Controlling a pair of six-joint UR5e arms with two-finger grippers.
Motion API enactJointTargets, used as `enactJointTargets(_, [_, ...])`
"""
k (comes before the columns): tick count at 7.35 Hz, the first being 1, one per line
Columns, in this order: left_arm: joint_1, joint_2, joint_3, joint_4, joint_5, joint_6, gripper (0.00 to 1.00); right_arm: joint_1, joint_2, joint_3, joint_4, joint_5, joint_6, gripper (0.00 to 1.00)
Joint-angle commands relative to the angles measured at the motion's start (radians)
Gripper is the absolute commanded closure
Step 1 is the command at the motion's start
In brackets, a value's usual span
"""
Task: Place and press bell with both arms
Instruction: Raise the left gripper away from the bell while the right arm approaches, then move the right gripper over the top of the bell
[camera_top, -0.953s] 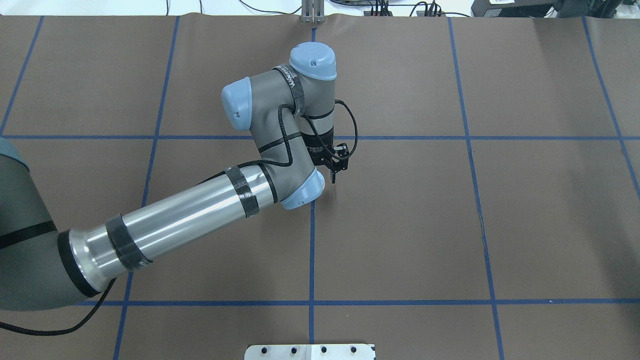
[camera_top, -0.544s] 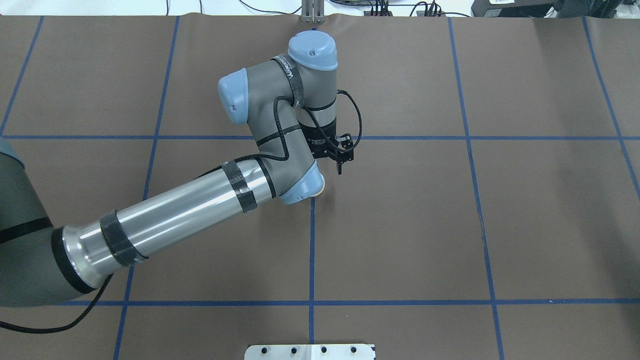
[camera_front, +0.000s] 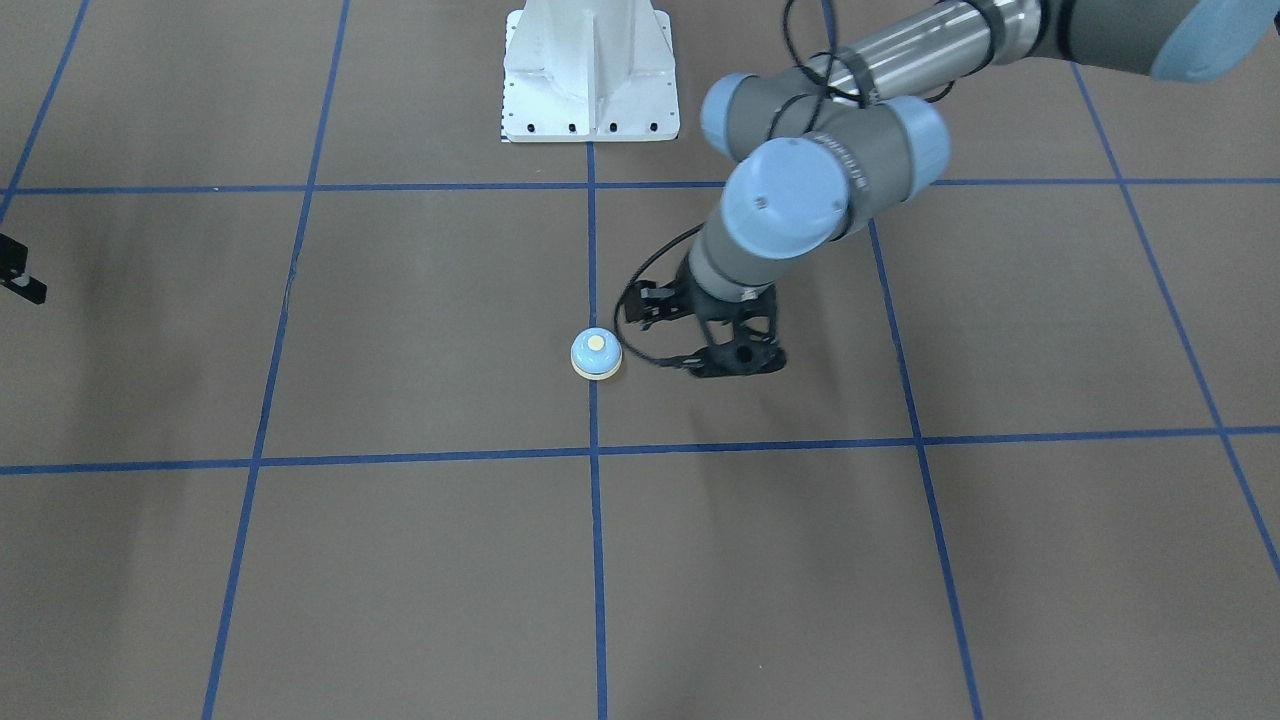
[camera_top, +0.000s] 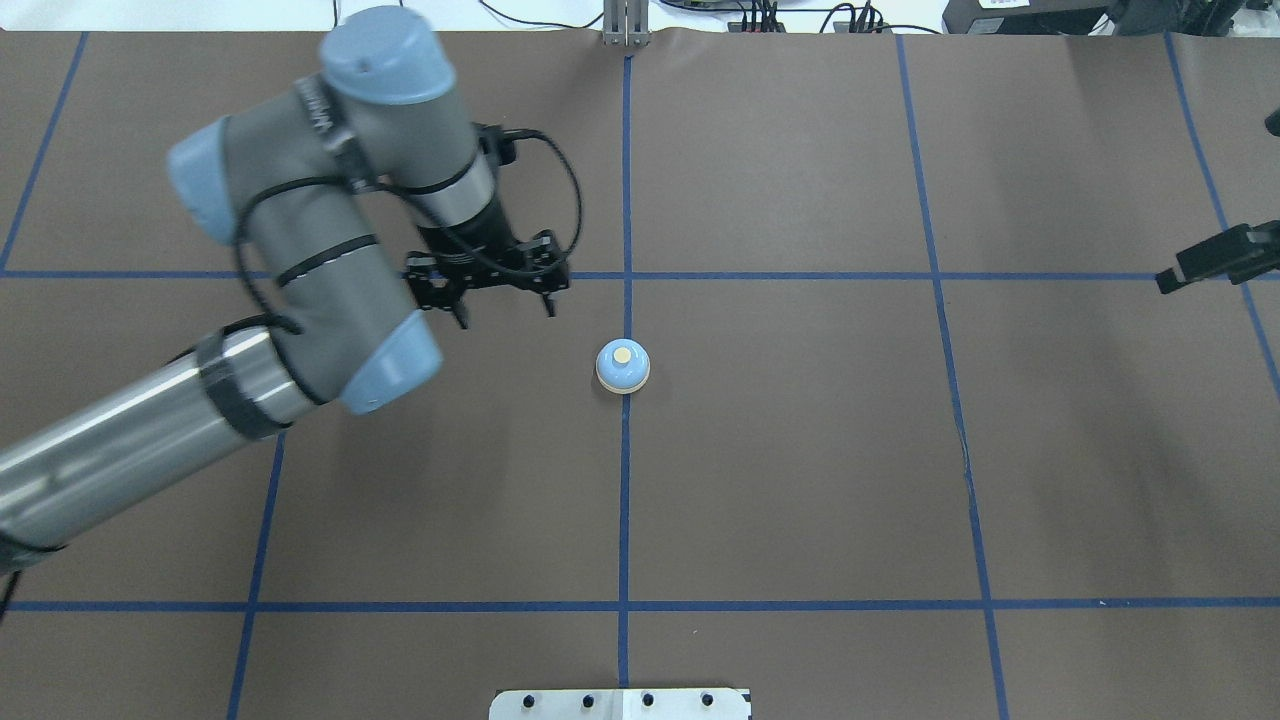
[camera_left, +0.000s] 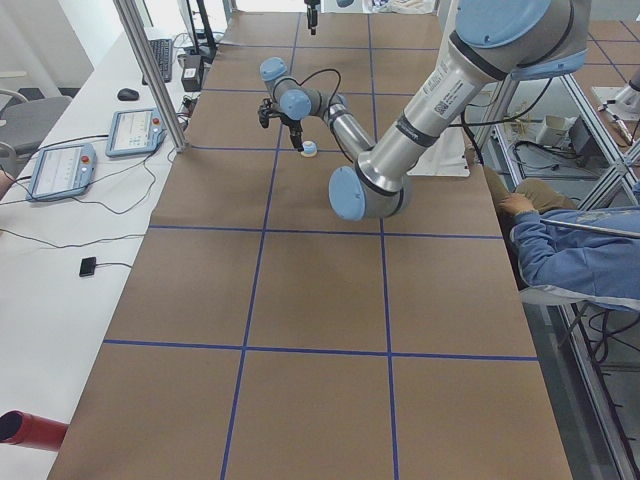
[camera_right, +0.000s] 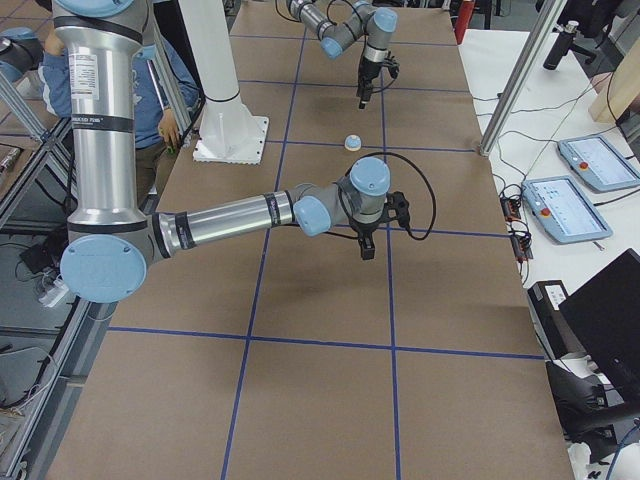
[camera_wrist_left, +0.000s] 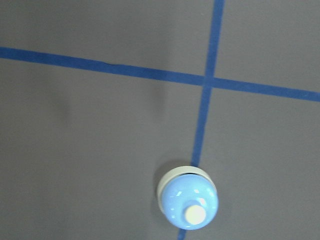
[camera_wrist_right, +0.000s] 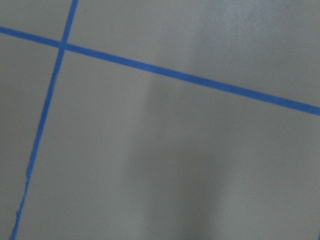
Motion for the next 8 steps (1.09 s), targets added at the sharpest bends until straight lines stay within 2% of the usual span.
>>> enactJointTargets(1, [-0.085, 0.288, -0.236, 0.001, 0.000, 0.193, 0.02, -0.228, 0.095, 0.124, -0.001, -0.235, 0.380, 0.15])
enactJointTargets(2, [-0.114, 0.339, -0.253, 0.000, 0.000, 0.241, 0.01, -0.333, 0.170, 0.145, -0.003, -0.284, 0.584, 0.33])
enactJointTargets(3, [-0.140, 0.394, -0.267, 0.001, 0.001, 0.328, 0.01, -0.466, 0.257, 0.145, -0.017, -0.408, 0.750, 0.63])
enactJointTargets(4, [-0.157, 0.442, -0.274, -0.002, 0.004, 0.371, 0.01, -0.572, 0.357, 0.134, -0.117, -0.506, 0.807, 0.98])
enactJointTargets(5, [-0.163, 0.462, -0.271, 0.001, 0.013, 0.404, 0.01, -0.617, 0.514, 0.073, -0.258, -0.530, 0.816, 1.00])
enactJointTargets(7, [-0.167, 0.474, -0.264, 0.002, 0.016, 0.419, 0.01, -0.659, 0.770, -0.231, -0.273, -0.529, 0.820, 1.00])
enactJointTargets(8, [-0.167, 0.474, -0.264, 0.002, 0.017, 0.418, 0.01, -0.664, 0.806, -0.283, -0.270, -0.527, 0.836, 1.00])
